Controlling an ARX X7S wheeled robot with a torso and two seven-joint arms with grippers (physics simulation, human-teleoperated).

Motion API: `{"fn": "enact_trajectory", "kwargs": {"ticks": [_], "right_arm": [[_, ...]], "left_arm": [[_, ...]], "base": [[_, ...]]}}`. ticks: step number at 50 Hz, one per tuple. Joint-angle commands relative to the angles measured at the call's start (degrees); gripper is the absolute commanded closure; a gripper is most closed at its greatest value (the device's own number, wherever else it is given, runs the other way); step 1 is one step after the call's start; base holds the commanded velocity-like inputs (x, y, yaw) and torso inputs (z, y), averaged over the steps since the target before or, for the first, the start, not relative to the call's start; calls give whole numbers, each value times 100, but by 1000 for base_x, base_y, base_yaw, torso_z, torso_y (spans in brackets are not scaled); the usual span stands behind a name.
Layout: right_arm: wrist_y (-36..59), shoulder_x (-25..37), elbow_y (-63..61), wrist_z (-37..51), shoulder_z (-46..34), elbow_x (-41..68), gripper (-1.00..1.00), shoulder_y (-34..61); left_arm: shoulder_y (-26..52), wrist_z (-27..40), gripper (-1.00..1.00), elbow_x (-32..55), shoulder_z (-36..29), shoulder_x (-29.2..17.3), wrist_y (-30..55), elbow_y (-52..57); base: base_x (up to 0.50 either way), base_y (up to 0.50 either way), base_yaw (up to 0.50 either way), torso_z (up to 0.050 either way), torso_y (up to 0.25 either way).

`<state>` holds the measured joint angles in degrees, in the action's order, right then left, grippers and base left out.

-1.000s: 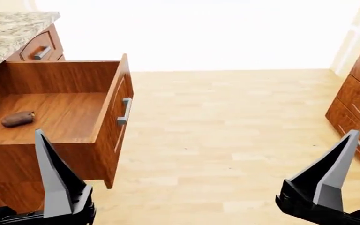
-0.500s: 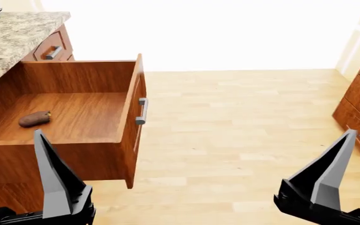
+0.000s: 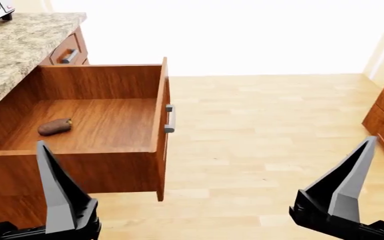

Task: Place the bar in the bowl and close the drawer.

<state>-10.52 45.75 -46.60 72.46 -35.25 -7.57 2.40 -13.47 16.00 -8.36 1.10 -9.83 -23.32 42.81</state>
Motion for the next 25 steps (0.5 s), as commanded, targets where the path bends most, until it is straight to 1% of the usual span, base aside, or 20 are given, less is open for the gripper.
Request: {"fn": "enact_trajectory", "kwargs": {"ticks": [1,25], "right_arm": [[-18,-18,17,-14,24,8,-100,-32],[-139,-22,91,2,101,-11,-100,-129]], "left_arm": [[-9,64,-100,-20,-43,-45,0,-16],[22,77,-100,-49,-233,-154,125,39]], "base": [[187,-6,0,0,0],[187,-6,0,0,0]]}}
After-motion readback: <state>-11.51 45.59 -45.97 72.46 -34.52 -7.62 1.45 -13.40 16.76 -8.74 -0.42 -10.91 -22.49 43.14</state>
